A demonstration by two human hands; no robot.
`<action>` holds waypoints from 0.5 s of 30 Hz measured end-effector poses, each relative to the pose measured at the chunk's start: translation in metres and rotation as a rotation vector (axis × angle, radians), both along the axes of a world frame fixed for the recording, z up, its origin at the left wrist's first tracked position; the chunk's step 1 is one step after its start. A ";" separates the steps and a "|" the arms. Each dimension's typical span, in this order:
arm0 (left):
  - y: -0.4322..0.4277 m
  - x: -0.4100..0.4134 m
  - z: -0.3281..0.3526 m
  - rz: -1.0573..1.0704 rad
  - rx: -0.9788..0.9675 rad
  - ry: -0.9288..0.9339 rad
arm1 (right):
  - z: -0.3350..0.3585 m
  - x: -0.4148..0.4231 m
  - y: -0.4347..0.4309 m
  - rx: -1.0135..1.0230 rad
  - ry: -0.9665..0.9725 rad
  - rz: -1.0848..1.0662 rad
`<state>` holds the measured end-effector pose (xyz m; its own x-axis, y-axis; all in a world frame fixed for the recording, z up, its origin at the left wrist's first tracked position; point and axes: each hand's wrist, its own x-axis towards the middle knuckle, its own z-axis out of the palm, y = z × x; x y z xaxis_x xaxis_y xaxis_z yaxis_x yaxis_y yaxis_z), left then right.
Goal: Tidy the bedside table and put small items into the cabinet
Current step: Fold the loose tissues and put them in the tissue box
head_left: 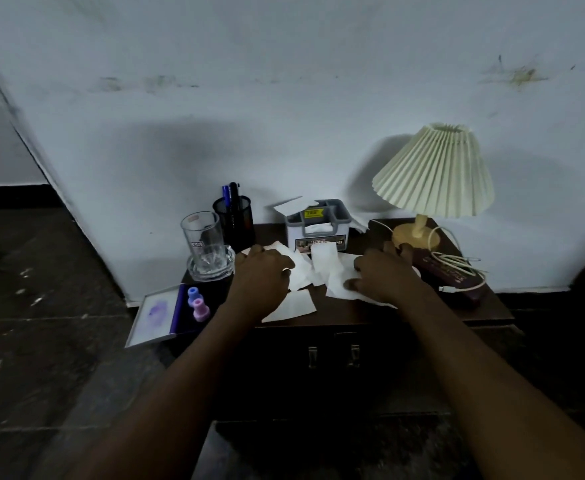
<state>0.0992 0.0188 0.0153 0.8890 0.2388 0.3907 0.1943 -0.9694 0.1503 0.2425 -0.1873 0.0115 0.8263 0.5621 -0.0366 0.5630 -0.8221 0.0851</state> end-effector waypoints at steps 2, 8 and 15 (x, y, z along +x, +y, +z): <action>-0.001 0.002 -0.002 -0.010 -0.008 0.020 | -0.003 -0.002 0.002 0.059 -0.055 0.014; -0.006 0.009 -0.004 -0.030 -0.057 -0.033 | 0.018 0.000 -0.015 0.509 -0.009 -0.033; -0.028 0.022 0.003 -0.139 -0.600 -0.337 | 0.039 -0.020 -0.029 1.719 1.047 -0.215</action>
<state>0.1209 -0.0097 0.0186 0.7806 0.3919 0.4870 -0.0769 -0.7129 0.6970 0.2227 -0.2158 0.0502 0.8913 0.4441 -0.0910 -0.2320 0.2744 -0.9332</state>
